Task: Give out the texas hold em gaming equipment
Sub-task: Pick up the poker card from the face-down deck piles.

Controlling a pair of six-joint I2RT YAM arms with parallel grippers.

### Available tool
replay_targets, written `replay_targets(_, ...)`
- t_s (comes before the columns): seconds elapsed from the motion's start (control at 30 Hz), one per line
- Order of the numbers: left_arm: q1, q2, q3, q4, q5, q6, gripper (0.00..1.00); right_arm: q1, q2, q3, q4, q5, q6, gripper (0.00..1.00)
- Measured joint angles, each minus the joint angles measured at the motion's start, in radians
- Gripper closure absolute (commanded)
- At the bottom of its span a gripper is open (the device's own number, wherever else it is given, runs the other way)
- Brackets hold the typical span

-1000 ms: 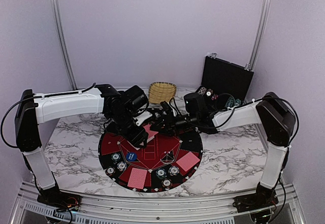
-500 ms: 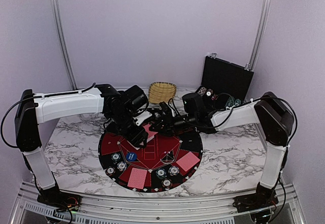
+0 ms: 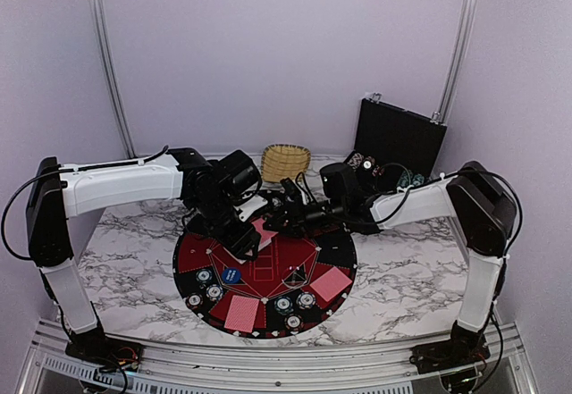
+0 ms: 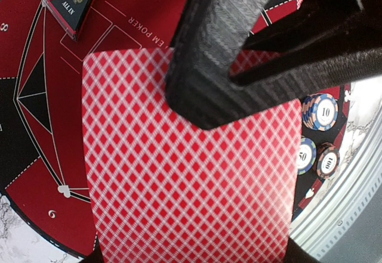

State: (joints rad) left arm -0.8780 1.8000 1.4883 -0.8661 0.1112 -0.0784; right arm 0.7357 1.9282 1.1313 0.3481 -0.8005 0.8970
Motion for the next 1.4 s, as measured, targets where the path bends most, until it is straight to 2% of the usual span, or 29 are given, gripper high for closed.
replay_targets(0.9, 0.0, -0.002, 0.0, 0.001, -0.001, 0.0, 0.51, -0.033, -0.028, -0.005, 0.004, 0.006, 0.019, 0.94)
replay_targets(1.4, 0.004, -0.005, 0.0, 0.001, -0.018, -0.001, 0.51, -0.089, -0.083, -0.076, 0.104, -0.022, 0.098, 0.96)
